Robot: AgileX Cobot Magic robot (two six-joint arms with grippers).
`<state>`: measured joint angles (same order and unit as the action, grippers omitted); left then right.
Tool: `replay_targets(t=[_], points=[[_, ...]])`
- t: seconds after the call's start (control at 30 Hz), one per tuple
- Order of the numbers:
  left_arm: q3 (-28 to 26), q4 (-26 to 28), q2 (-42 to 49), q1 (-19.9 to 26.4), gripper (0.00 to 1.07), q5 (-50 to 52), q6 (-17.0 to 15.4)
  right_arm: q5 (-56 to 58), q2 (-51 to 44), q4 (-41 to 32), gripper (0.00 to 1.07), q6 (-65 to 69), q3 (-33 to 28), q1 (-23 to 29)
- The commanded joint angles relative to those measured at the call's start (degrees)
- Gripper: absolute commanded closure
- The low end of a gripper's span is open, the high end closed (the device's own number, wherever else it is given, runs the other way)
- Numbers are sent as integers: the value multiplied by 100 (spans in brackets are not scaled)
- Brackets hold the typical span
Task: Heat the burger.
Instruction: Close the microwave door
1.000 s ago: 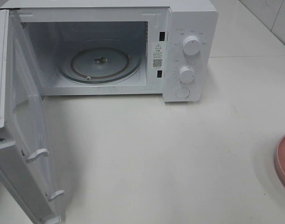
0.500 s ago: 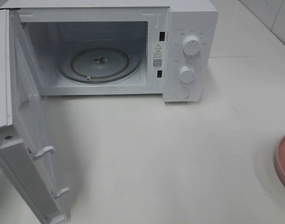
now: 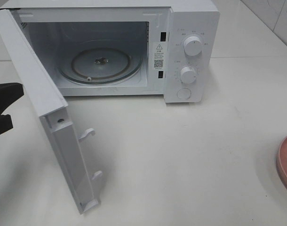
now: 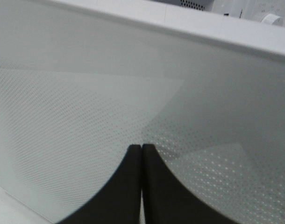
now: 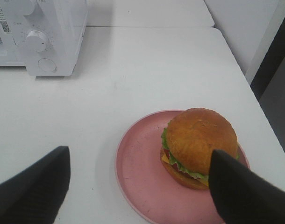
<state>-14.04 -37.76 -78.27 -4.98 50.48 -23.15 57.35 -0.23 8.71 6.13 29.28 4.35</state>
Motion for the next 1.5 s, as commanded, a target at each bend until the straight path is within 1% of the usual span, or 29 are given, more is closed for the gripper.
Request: replay_targets(t=[0.03,0.07,0.1,0.13,0.17,0.2,0.27,0.33,0.37,0.4,0.43,0.47,0.53,0.6,0.63,0.7,0.8,0.83,0.87,0.9,0.97,1.07,1.13,1.17,1.2,1.23,1.33,1.4,1.5], points=[[-80,647,6,-453,107,-189,109,-34,-138,-17,31,34,-6,-29],[-92,808,-11,-544,107,-189,155,-34,-138,-17,31,34,-6,-29],[-92,808,-11,-544,107,-189,155,-34,-138,-17,31,34,-6,-29],[-138,997,-80,-682,107,-206,189,-34,-138,-17,31,34,-6,-29],[-138,997,-80,-682,107,-206,189,-34,-138,-17,31,34,-6,-29],[-235,1112,-201,-848,107,-241,189,-34,-138,-17,31,34,-6,-29],[-281,1146,-269,-917,107,-258,189,-34,-138,-17,31,34,-6,-29],[-441,1341,-493,-1140,107,-264,183,-34,-138,-17,31,34,-6,-29],[-441,1341,-493,-1140,107,-264,183,-34,-138,-17,31,34,-6,-29],[-550,1507,-636,-1306,107,-350,34,-34,-138,-17,31,34,-6,-29],[-550,1507,-636,-1306,107,-350,34,-34,-138,-17,31,34,-6,-29],[-682,1639,-791,-1455,107,-521,-92,-34,-138,-17,31,34,-6,-29],[-745,1702,-871,-1547,107,-567,-115,-34,-138,-17,31,34,-6,-29],[-922,1937,-1100,-1816,107,-573,-115,-34,-138,-17,31,34,-6,-29],[-922,1937,-1100,-1816,107,-573,-115,-34,-138,-17,31,34,-6,-29],[-1180,2389,-1375,-2120,107,-573,6,-34,-138,-17,31,34,-6,-29],[-1255,2464,-1438,-2189,107,-573,97,-34,-138,-17,31,34,-6,-29],[-1381,2550,-1536,-2292,107,-573,264,-34,-138,-17,31,34,-6,-29],[-1455,2578,-1587,-2349,107,-573,327,-34,-138,-17,31,34,-6,-29],[-1455,2578,-1587,-2349,107,-573,327,-34,-138,-17,31,34,-6,-29],[-1736,2767,-1770,-2532,107,-584,350,-34,-138,-17,31,34,-6,-29],[-1822,2853,-1828,-2578,107,-584,350,-34,-138,-17,31,34,-6,-29],[-2114,3186,-2023,-2722,107,-791,413,-34,-138,-17,31,34,-6,-29],[-2114,3186,-2023,-2722,107,-791,413,-34,-138,-17,31,34,-6,-29],[-2194,3272,-2057,-2773,107,-882,476,-34,-138,-17,31,34,-6,-29],[-2332,3443,-2131,-2859,107,-991,625,-34,-138,-17,31,34,-6,-29],[-2412,3507,-2172,-2899,107,-1008,676,-34,-138,-17,31,34,-6,-29],[-2710,3701,-2332,-3048,107,-1014,945,-34,-138,-17,31,34,-6,-29],[-2802,3724,-2384,-3088,107,-1026,974,-34,-138,-17,31,34,-6,-29]])
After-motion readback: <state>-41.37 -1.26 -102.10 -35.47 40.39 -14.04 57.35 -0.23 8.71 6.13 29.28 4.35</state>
